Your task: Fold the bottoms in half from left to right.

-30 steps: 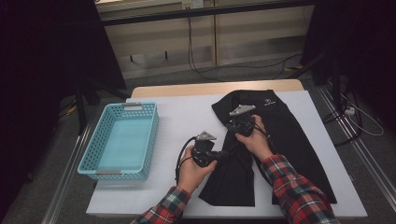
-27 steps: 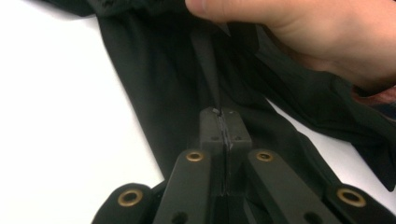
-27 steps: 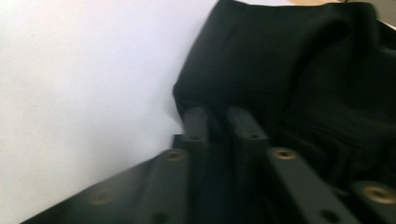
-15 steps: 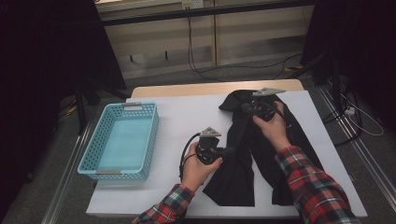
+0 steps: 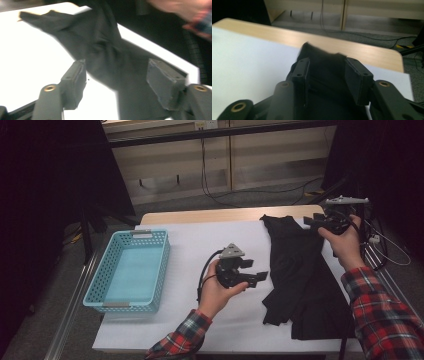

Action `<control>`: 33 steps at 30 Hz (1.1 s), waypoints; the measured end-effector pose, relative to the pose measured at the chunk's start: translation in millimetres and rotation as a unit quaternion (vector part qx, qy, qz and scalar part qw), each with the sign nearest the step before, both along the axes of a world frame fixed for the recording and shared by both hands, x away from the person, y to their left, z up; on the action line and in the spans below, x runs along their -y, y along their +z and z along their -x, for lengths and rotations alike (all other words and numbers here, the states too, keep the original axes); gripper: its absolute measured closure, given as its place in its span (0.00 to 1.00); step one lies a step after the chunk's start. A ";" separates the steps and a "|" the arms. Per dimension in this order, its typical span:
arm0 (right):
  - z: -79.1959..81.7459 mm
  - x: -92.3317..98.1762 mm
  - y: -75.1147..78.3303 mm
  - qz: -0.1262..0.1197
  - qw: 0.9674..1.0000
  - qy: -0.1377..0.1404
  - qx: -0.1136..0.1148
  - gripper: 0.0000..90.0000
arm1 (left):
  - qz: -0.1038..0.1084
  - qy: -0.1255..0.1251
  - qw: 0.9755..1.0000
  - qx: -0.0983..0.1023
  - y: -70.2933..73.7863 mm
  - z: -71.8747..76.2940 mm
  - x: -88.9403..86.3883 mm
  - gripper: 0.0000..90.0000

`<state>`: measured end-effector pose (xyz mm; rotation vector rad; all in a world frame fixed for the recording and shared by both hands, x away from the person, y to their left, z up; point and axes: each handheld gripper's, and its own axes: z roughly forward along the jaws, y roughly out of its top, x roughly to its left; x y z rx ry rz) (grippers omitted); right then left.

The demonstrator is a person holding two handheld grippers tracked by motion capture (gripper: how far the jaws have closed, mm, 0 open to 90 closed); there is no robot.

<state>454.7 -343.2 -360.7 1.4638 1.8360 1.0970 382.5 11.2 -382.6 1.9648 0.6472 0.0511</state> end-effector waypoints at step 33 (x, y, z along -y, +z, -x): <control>122.7 -52.6 -88.2 0.046 0.984 0.140 -0.102 0.60 | -0.084 0.069 0.994 -0.009 -49.6 -38.0 -80.1 0.15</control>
